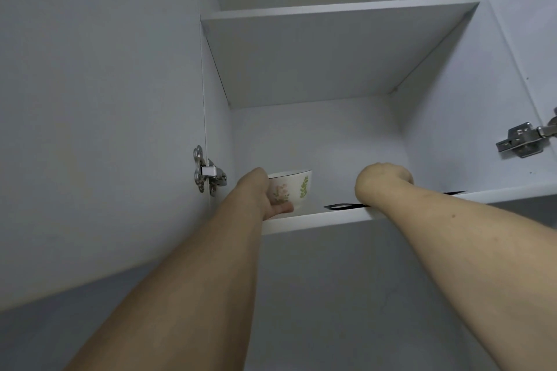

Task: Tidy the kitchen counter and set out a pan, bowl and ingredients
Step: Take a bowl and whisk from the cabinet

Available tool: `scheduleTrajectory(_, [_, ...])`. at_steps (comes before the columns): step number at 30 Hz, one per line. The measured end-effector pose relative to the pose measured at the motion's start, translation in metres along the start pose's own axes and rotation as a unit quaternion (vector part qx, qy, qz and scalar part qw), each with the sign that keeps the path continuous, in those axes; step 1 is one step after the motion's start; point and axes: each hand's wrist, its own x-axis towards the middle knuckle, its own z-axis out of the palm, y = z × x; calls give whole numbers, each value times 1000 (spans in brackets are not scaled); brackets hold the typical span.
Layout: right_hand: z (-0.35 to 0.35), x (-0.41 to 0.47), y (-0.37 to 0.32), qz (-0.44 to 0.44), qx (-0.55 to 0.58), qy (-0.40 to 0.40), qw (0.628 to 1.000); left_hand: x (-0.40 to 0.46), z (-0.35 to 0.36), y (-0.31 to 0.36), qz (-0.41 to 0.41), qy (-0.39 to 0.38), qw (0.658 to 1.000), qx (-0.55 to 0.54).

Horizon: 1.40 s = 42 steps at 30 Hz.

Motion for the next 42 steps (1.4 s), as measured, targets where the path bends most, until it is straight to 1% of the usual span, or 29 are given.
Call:
scheduleTrajectory(5, [-13,-6,8,9,24,66,997,-18,1,0,36,-15,999,-19])
scheduleTrajectory(9, [-34,-21,15,10,20,120,993,-36,4,1,62,-37,997,-27])
scheduleTrajectory(13, [-56,-43,17,12,3,143,990,-53,5,3,93,-50,994,-39])
scheduleTrajectory(21, [-92,-102,25,40,-18,142,989,-102,-3,5,97,-85,991,-48])
scheduleTrajectory(24, [-99,-128,30,35,-20,135,990,-127,-8,1,91,-97,990,-56])
scheduleTrajectory(31, [-116,-199,54,8,-36,126,991,-199,-19,-22,50,-94,993,-56])
scheduleTrajectory(36, [-112,-247,69,-8,-41,82,996,-254,-33,-46,6,-71,996,-44])
scheduleTrajectory(42, [-102,-306,76,-40,-47,31,998,-305,-71,-89,-67,-23,997,-40])
